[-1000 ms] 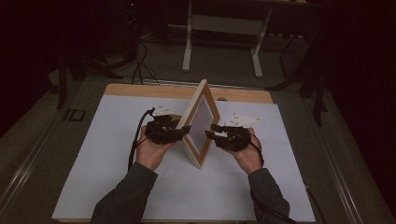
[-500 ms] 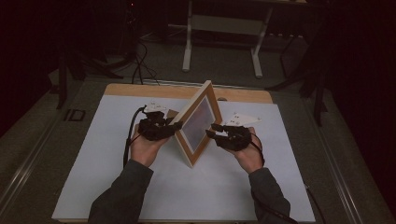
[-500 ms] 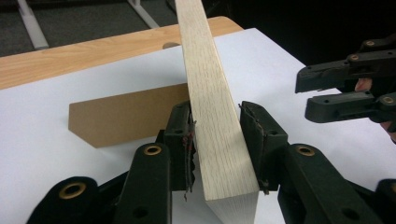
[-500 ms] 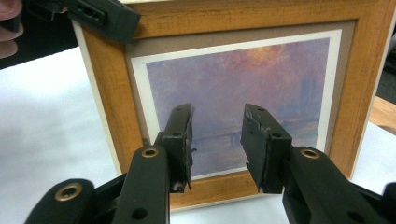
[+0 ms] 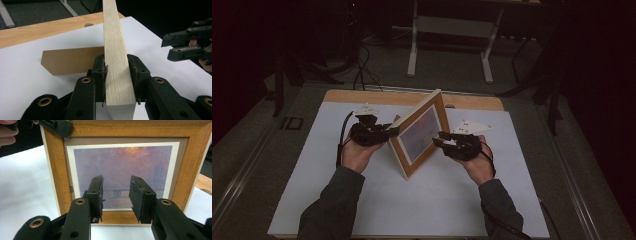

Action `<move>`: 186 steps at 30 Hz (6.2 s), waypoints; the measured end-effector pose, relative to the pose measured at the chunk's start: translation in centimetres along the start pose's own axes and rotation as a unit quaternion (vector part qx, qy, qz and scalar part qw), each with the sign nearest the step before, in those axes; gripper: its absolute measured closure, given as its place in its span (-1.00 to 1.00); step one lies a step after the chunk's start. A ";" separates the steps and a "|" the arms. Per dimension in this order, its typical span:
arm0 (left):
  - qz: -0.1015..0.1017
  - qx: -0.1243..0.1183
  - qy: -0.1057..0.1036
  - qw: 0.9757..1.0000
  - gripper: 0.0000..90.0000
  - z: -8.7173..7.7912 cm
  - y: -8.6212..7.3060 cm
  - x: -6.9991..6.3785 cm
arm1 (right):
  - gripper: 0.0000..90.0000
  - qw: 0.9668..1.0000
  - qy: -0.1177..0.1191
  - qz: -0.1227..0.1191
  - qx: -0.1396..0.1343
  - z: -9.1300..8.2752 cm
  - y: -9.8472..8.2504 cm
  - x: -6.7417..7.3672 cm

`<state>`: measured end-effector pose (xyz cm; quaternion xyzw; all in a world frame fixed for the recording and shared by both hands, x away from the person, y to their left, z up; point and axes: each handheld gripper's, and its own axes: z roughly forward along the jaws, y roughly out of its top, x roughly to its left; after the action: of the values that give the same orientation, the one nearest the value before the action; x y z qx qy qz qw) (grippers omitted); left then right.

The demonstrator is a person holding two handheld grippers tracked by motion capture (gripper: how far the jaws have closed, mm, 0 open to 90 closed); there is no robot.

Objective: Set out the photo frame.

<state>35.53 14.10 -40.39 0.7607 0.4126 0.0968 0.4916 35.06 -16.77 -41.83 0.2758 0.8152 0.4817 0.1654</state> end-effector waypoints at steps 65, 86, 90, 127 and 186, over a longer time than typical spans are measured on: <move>0.054 0.023 -0.079 0.995 0.34 -1.3 -1.0 2.3 | 0.29 0.995 -0.086 0.040 0.008 -1.2 0.0 -5.7; 0.069 0.008 -0.031 0.997 0.22 -1.6 -2.5 0.9 | 0.10 0.997 -0.068 0.040 0.009 -0.1 0.6 -7.7; 0.066 0.009 -0.036 0.997 0.21 -1.4 -2.7 0.9 | 0.10 0.997 -0.063 0.039 0.016 0.2 0.7 -8.0; 0.075 0.014 -0.021 0.997 0.52 -1.1 -2.4 0.9 | -0.09 0.997 0.037 0.067 0.022 2.3 1.0 -10.2; 0.082 -0.016 0.053 0.995 0.39 0.4 -1.2 2.4 | 0.16 0.996 -0.015 0.091 0.007 2.0 1.1 -9.7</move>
<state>36.67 15.76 -42.20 0.7779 0.3728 0.1835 0.4714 44.18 -20.86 -41.76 0.3572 0.7874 0.4849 0.1312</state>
